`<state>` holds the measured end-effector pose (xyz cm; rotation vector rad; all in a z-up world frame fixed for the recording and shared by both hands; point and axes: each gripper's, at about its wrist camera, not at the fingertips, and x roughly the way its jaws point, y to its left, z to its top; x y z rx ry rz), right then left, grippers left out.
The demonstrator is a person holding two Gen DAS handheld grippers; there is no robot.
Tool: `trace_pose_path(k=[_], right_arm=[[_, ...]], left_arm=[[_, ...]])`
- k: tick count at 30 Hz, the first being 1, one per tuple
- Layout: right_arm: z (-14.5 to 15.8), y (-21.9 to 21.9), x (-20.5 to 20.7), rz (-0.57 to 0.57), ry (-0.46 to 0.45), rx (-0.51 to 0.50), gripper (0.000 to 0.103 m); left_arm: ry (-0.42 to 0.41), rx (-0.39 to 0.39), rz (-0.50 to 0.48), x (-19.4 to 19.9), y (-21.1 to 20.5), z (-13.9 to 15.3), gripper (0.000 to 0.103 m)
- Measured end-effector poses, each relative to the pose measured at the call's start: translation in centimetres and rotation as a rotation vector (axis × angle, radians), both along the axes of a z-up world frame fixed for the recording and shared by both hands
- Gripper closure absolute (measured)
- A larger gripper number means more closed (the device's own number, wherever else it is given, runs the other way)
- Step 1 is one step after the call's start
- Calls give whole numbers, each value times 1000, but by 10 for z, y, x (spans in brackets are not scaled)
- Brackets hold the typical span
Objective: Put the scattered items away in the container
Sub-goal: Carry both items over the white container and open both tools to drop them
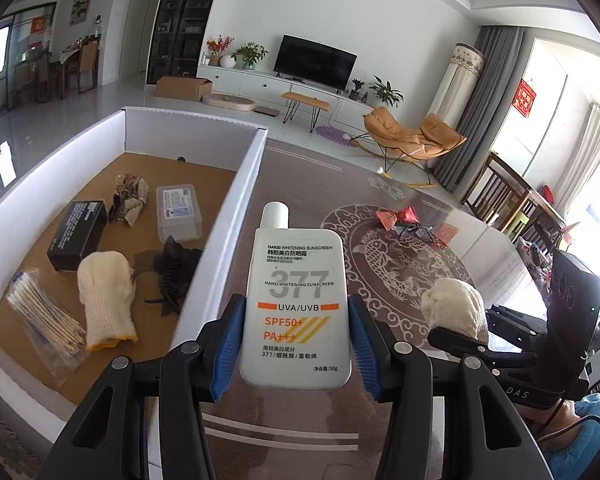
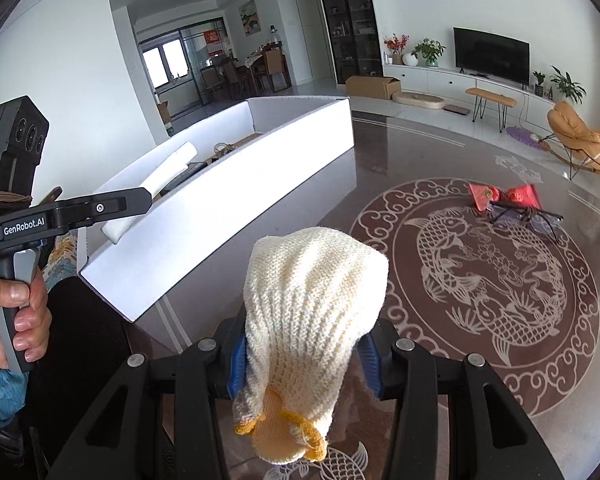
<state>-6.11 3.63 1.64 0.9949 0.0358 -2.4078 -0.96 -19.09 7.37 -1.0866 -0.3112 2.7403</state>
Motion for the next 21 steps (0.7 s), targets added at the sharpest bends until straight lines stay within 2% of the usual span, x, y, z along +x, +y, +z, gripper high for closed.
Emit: trace_pose_path(k=[3,6,10,17,20,21], right_arm=[[30,-38,-35,59,42,-22,57],[58,-81,-81,102,73,-38,57],[76,-134,-154,95,106,-19,57],[59,-206,-264,76,82,30,56],[33,-228,-307,89,-32,35,46],[21,-231,-321,91,-98,22,32]], left_arm=[[4,-38,61,-30,-50,16,52],[-17,-82,100,-77,-94,24,53],[-44,-118,140,-146,-134,27,53],[-124,-157,141,-239,-164,0,52],[-183,-151,178,-266,-173,-18,49],[-210,-152,200,-273,-178,-25,45]])
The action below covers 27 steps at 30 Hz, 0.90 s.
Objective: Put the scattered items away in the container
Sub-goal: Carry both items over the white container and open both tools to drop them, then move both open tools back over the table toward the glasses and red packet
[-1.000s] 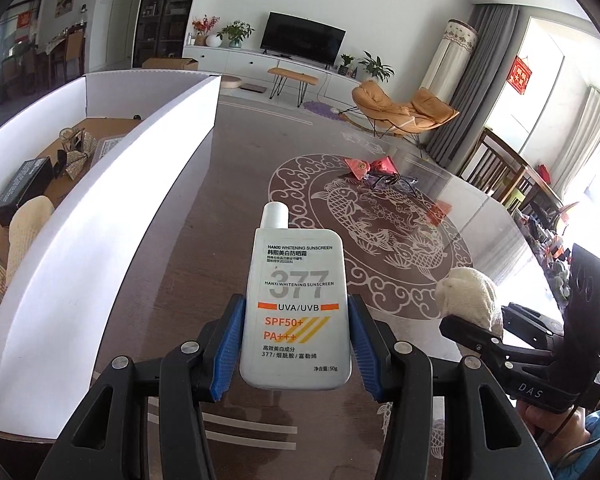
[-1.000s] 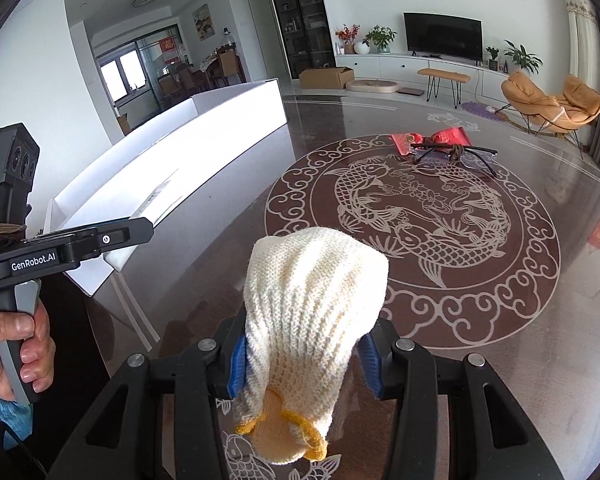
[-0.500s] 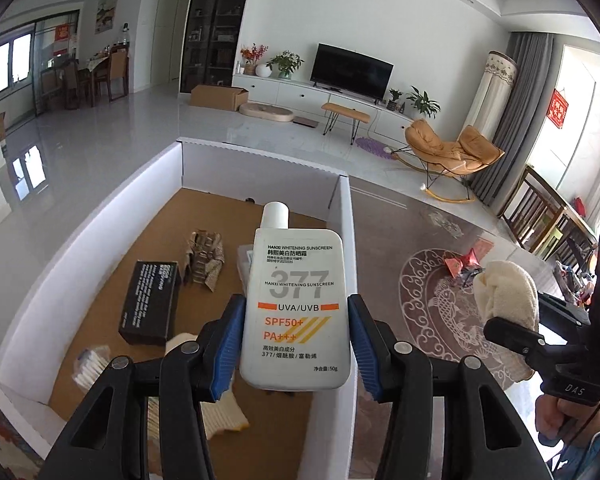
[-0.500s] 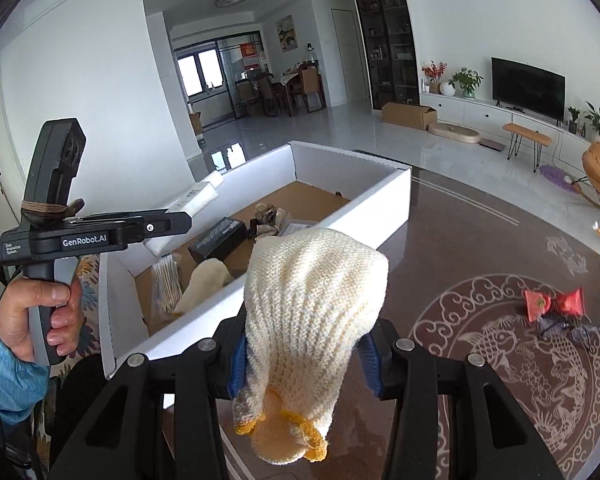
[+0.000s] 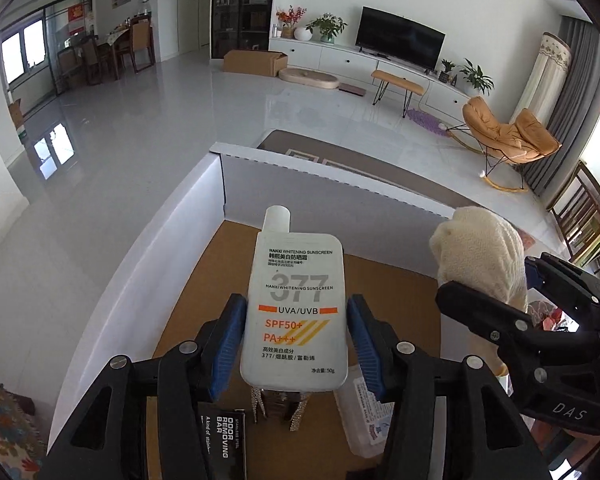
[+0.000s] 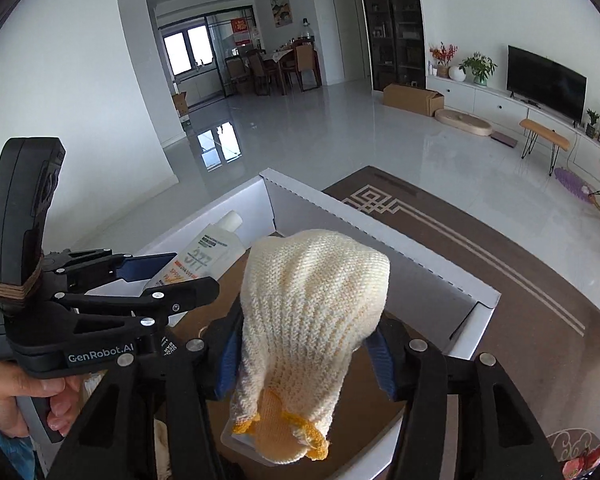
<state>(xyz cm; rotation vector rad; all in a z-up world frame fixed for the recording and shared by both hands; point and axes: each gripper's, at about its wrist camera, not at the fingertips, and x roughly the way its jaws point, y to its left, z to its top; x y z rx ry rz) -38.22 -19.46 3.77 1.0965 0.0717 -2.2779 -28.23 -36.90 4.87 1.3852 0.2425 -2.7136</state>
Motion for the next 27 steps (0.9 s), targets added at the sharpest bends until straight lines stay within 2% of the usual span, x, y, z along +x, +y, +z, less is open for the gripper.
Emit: trace_pose_path(k=[1,2,6,9,13,16,18,20,23,27], right_arm=[[-10,1,-12,-15,-53,-14,24],[-16,5,-20,-43,-72,-33,24],[-15,33,-22,-111,-74,-134,24],[-9,51,-3,-111,-43,-132,24],[-1,96,47,-131,35,-112,24],[-9,151,97,-172,52,-84,24],[-22,195,131,-211,46,-40,24],[-40,240,165,-259,32,12,24],[-69,306,213,-335,-12,86,24],[-98,373,262,-433,-56,131,24]], left_arm=[[-21,6,19,-6,-4,-7,33],[-34,18,30,-9,-7,-13,29],[-42,25,34,0,-3,-22,29],[-47,-8,13,15,12,-18,29],[-15,-20,-67,51,47,4,29],[38,-47,-157,86,89,32,29],[68,-48,-233,115,120,43,24],[82,-37,-298,143,156,46,14],[67,16,-376,179,205,28,12],[-9,82,-402,197,265,-28,12]])
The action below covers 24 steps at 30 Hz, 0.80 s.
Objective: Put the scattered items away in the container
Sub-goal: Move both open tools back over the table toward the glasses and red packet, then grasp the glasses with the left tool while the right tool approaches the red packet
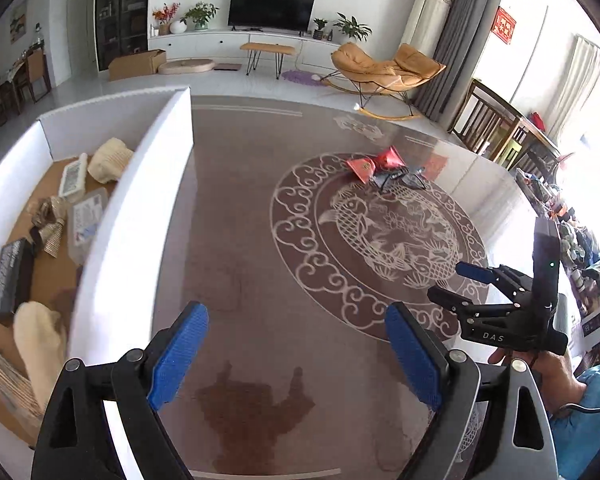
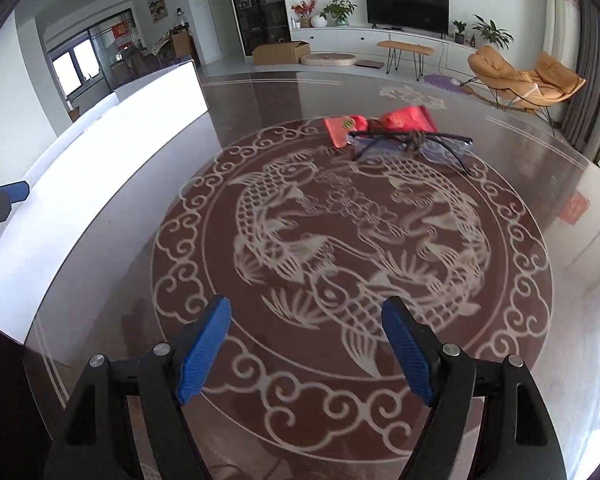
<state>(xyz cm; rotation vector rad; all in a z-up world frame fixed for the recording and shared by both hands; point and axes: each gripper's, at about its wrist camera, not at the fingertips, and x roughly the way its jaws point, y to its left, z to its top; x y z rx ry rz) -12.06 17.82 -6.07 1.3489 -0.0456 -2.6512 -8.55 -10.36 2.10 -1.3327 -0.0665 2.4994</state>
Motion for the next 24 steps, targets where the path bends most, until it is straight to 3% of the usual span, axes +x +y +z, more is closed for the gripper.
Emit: trace_pose_path(k=[4,9,12,14,24], right_arm=[[-9,32,36,-65,33,16,24],[-8,33,44,-82,30,35,23],[-10,17,43,-80,22,130,19],[-13,19,42,-92,16,116,17],[-15,18,43,-94,14,111,15]], left_arm=[[-18,-49,31,-5,40,-52,13],[-16,-115,49,-13,57,-81,13],[31,-176,46,-10,64,-87,10],[36,-196,32,-9,68,-89,0],[33,-189,33,-8,66,-86,0]])
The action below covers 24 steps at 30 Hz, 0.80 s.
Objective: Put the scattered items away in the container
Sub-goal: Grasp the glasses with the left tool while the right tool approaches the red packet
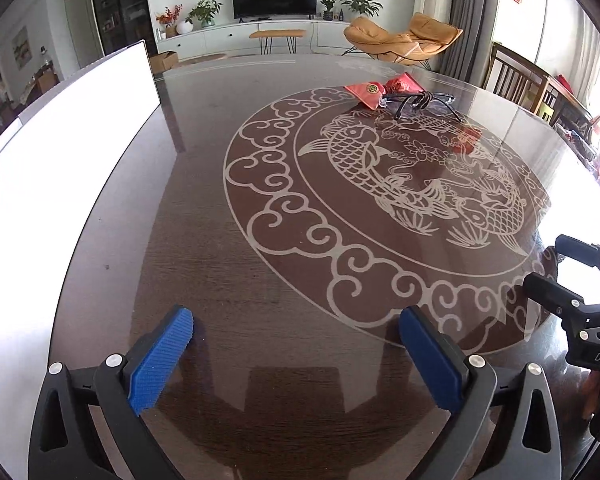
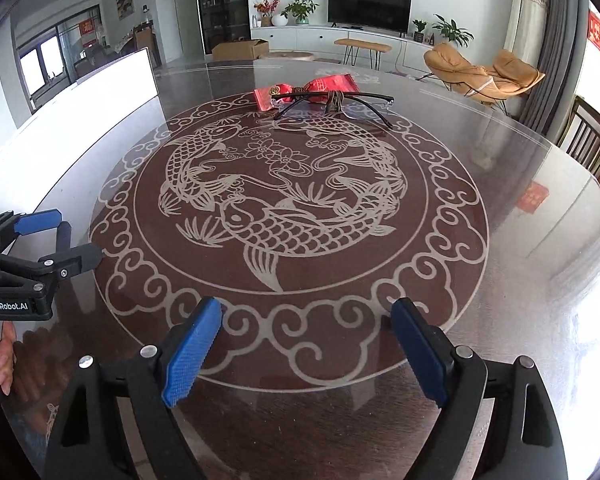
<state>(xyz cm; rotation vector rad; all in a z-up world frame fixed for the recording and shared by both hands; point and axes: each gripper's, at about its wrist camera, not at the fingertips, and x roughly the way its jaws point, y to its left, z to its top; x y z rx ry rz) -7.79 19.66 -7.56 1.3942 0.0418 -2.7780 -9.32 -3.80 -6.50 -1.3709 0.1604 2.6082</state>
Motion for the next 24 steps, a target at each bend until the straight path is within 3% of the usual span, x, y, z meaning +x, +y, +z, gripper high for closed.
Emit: trace_pose_path(k=[11,14,19,22,24], right_arm=[[-1,2,-14,32,-8,1,15],[9,16,-66,3,-9,20,15],[50,71,-169,-196,100,-65,15],[44,98,-225,-296,12,-186,15],[31,105,-246,-326,-42,-204,15]], left_arm=[[-1,3,-2,0,0,0,0],[-1,3,-3,-2,1,-1,0],[-2,4,-5,-4,2,-1,0],[-3,4,-7,-5,3,-2,0],[-5,4,-10,-8,4,-3,0]])
